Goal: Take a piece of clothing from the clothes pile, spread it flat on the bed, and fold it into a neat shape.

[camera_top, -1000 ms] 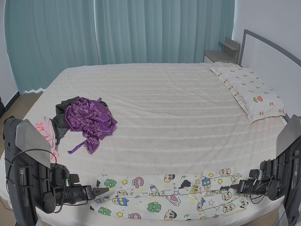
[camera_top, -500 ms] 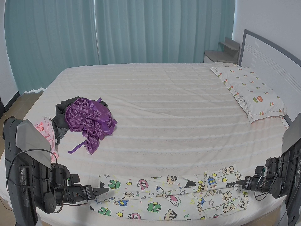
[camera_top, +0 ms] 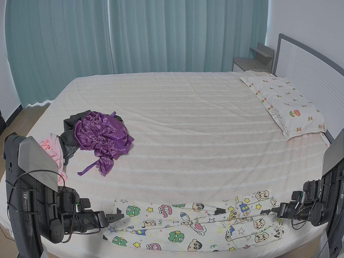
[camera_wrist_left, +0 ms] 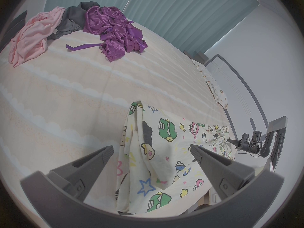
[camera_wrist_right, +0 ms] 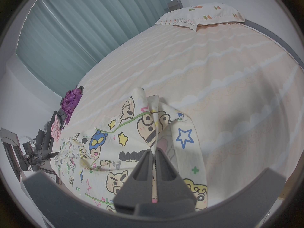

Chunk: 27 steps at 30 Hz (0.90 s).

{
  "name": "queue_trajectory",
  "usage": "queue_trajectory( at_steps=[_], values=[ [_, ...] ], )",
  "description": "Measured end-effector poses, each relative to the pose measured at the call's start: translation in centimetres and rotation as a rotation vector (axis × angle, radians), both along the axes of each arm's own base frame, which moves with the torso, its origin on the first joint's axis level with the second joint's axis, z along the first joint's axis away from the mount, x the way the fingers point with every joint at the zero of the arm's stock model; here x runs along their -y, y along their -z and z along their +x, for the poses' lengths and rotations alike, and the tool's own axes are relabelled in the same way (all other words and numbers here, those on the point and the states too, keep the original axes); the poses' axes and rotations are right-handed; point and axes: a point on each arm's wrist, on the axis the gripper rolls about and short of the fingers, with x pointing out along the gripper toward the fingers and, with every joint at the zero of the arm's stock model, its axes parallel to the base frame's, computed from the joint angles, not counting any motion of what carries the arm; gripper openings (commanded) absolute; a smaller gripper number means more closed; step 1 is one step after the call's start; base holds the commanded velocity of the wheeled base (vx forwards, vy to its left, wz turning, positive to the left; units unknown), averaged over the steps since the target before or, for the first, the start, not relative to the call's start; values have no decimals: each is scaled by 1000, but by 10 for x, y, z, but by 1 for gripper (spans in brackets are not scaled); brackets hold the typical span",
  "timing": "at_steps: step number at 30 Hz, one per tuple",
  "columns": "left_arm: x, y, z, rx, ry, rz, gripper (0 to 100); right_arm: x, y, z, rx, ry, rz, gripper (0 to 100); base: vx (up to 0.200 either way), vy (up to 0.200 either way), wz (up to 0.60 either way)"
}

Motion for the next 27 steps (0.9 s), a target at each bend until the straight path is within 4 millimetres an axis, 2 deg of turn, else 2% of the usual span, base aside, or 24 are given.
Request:
queue_trajectory(
  at_steps=[12, 20, 27],
  values=[
    [10, 7, 8, 37, -54, 116, 100, 1, -2, 0, -2, 29, 46, 100, 0, 0, 0],
    [29, 19, 9, 61, 38, 204, 100, 3, -7, 1, 20, 51, 91, 100, 0, 0, 0],
    [34, 26, 5, 54, 87, 267, 100, 3, -8, 2, 24, 51, 91, 100, 0, 0, 0]
  ],
)
